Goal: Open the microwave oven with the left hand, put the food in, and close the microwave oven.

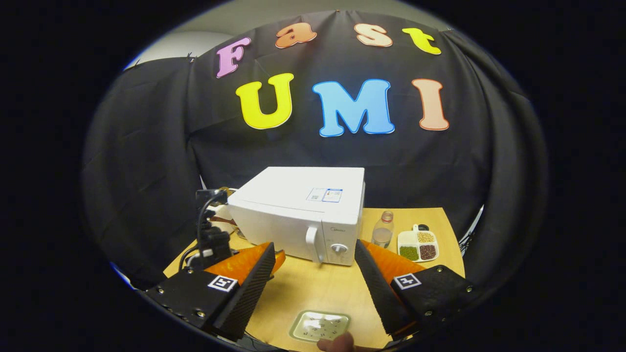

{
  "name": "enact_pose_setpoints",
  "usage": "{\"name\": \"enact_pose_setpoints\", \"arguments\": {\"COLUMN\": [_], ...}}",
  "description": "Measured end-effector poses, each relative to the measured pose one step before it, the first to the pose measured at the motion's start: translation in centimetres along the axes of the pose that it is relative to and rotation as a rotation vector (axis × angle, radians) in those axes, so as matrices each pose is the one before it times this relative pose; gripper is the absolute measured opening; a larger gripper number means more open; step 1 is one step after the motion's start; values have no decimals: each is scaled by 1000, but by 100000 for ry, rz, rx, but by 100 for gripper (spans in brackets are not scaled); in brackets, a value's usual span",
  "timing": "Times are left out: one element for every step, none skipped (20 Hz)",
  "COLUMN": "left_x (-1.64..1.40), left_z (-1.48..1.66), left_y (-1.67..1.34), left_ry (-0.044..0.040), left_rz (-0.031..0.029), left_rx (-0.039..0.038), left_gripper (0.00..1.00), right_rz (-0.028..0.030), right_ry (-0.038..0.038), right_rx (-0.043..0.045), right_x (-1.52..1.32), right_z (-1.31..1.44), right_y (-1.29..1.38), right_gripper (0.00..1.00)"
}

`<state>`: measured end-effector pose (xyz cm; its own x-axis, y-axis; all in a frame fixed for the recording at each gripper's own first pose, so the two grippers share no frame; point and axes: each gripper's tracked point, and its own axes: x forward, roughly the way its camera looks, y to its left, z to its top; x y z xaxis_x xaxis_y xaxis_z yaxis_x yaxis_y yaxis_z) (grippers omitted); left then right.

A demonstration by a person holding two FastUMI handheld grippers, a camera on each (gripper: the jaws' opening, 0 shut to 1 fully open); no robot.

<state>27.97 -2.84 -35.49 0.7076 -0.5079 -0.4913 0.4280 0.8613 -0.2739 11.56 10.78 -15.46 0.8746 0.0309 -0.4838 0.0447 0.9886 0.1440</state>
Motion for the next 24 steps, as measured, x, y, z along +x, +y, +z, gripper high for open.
{"name": "enact_pose_setpoints", "arguments": {"left_x": [-2281,-2404,-2513,-2199,-2152,-2111,-2113,-1969,-1993,-1832,-1723,-1464,-1085,-1057,-992,-1023,-1053,-806,-811,-554,-545,-327,-77,-145], "left_z": [-620,-266,-67,199,103,373,615,914,1518,1707,1714,1732,1572,1514,1497,1838,2029,2307,1845,1332,919,708,329,699], "left_y": [629,750,529,757,587,629,577,734,695,664,595,550,446,467,566,407,231,-12,24,249,395,312,416,720], "left_ry": [-438,-1273,-1766,-1930,-1734,-1618,-1932,-2456,-3736,-4092,-4277,-3748,-3062,-2207,-2478,-3567,-4262,-6101,-3658,-2561,-1506,-407,-809,-2369], "left_rz": [2328,2382,1825,2050,1606,1331,1230,1567,1397,954,713,767,523,691,1348,837,205,-99,50,697,1442,1551,2129,3324], "left_rx": [1445,1331,1330,1203,803,389,478,495,68,-576,-1193,-1348,-1152,-319,336,490,239,-180,188,641,871,1469,1550,1371], "left_gripper": [75,82,82,87,81,87,87,87,86,81,81,81,81,78,81,79,78,77,81,86,77,85,86,89], "right_rz": [300,422,781,374,-98,583,1064,531,191,144,219,438,215,80,-368,-1118,-1647,-1534,-1877,-1473,-1623,-2539,-2123,-1415], "right_ry": [-307,-1107,-937,-492,-359,-757,-795,-789,-970,-1162,-1077,-678,-636,-647,-1069,-2281,-3300,-3902,-3211,-2766,-2151,-2396,-3331,-3162], "right_rx": [471,1108,1201,790,676,800,564,-143,-635,-840,-822,-801,-865,-1204,-1425,-1417,-1214,-814,-908,-942,-1365,-1490,-950,-697], "right_x": [114,49,68,56,-153,-253,-202,-330,-549,-467,-477,-466,-517,-501,-455,-561,-588,-515,-381,-330,-367,-331,-324,-159], "right_z": [158,403,356,-88,60,103,-6,121,15,136,20,22,164,287,422,956,1151,1273,1019,1042,705,826,915,766], "right_y": [254,386,617,439,387,668,905,785,649,733,774,795,805,595,560,392,267,310,193,248,208,-75,19,166], "right_gripper": [100,100,100,100,100,100,100,100,100,100,100,100,100,100,100,100,100,100,100,100,100,100,100,100]}}
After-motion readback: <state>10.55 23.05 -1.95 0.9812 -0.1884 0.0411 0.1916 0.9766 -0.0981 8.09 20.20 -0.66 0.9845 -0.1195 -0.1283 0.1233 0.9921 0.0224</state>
